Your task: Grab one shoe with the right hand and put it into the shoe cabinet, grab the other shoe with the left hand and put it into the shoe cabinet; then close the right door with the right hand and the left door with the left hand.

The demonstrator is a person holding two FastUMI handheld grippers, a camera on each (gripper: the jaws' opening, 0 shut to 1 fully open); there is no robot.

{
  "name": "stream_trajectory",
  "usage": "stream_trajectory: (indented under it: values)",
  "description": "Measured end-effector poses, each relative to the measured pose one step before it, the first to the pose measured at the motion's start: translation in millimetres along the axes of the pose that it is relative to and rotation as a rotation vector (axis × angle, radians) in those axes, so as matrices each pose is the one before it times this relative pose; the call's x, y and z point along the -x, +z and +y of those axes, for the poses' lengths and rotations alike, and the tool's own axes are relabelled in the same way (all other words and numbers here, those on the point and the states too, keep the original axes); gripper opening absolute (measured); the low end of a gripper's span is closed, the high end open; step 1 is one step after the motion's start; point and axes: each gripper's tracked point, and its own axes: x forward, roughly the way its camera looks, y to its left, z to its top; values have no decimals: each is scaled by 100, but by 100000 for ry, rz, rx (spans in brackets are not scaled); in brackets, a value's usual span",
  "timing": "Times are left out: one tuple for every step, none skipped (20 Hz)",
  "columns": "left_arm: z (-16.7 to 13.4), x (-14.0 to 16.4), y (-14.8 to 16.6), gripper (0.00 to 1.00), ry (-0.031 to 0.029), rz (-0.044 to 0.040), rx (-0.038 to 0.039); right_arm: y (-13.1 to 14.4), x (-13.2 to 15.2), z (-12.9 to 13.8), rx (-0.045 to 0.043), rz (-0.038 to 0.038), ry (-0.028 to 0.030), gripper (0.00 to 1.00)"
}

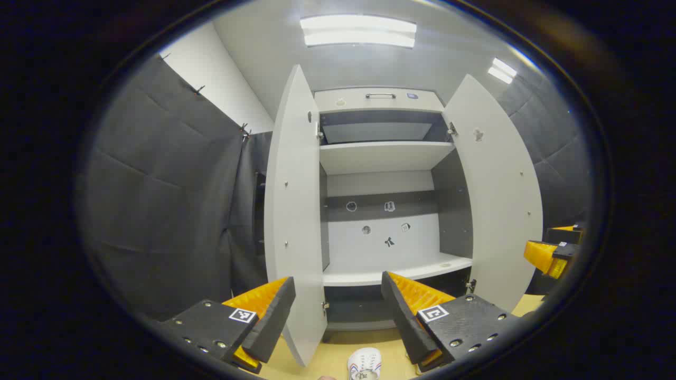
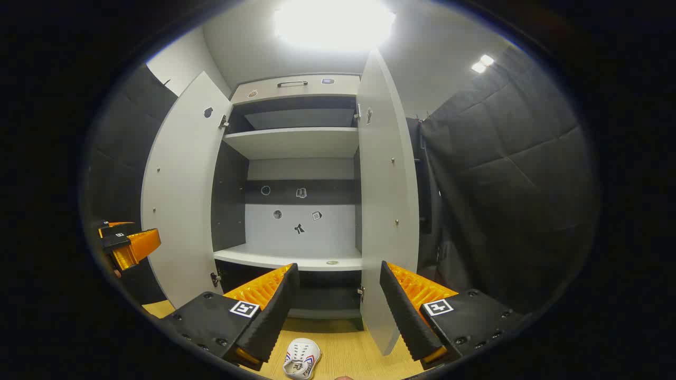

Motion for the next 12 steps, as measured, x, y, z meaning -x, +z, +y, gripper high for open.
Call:
stream_trajectory:
  values:
    - [59, 41, 224, 95, 250, -128, -187, -72, -61, 157, 103, 194, 216, 97]
    - [65, -97, -116, 95, -15, 164, 90, -117, -54, 65, 159, 237, 178, 97]
    - [-52, -7, -41, 95, -179, 344, 72, -42, -15, 80, 79, 216, 194, 97]
    - [-2, 6, -109, 95, -46, 256, -43, -97, 11, 4, -87, 30, 18, 92]
    - [-60, -87, 38, 95, -203, 154, -110, 29, -59, 17, -246, -194, -10, 97]
    - [-50, 9, -11, 94, -203, 113, -190, -134, -7, 9, -250, 214, -38, 92]
    - [17, -12, 134, 94, -172, 1, -201, -163, -16, 111, -211, 503, 103, 92]
    - [-43, -34, 53, 95, 23, -410, -77, -81, 141, -51, -180, 439, 223, 97]
    - [17, -35, 159, 95, -55, -313, 68, -43, 4, -11, -376, 231, -2, 97]
    - [-47, 0, 65, 95, -168, -318, 211, -44, -110, 33, -400, -31, 92, 97]
    - [-16, -79, 180, 95, -79, -271, 234, 28, -93, 115, -152, 41, 284, 97]
    - [-55, 36, 20, 95, -201, -258, 208, -103, -44, -31, 87, -19, 172, 96]
